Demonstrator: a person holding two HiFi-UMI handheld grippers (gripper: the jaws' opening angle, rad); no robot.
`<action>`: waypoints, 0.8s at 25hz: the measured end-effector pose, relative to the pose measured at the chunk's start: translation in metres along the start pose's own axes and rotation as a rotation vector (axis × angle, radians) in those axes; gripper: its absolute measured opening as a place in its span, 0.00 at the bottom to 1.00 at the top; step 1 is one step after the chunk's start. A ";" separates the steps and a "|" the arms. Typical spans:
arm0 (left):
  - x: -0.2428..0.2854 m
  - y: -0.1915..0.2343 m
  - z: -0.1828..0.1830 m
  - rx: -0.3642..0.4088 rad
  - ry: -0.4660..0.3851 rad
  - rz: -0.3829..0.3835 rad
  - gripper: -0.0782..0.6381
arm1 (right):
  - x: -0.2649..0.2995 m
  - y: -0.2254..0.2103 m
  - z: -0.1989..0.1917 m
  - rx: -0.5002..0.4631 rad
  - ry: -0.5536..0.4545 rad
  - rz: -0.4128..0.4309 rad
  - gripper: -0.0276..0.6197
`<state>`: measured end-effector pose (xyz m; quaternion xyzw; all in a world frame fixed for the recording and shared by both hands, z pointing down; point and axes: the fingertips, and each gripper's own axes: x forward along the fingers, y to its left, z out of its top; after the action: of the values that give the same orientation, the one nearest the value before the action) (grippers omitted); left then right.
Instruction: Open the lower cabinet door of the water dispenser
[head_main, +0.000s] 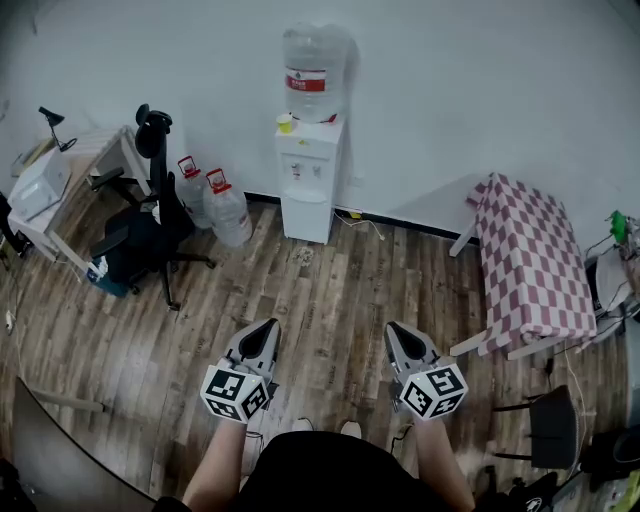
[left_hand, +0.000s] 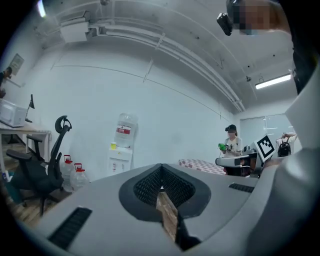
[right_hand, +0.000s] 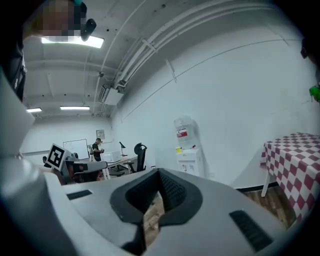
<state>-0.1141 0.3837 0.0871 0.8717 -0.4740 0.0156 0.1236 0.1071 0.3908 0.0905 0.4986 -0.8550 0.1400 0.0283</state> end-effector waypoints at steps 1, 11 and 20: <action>-0.001 0.002 -0.001 -0.001 -0.001 -0.001 0.12 | 0.001 0.002 -0.001 0.006 0.000 0.004 0.07; -0.013 0.026 -0.009 -0.013 0.006 -0.021 0.12 | 0.011 0.019 -0.008 0.013 -0.002 -0.012 0.07; -0.019 0.043 -0.012 -0.025 0.013 -0.040 0.12 | 0.024 0.036 -0.008 -0.003 0.009 -0.021 0.07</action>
<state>-0.1594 0.3800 0.1050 0.8792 -0.4559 0.0127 0.1378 0.0635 0.3890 0.0954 0.5066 -0.8499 0.1406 0.0346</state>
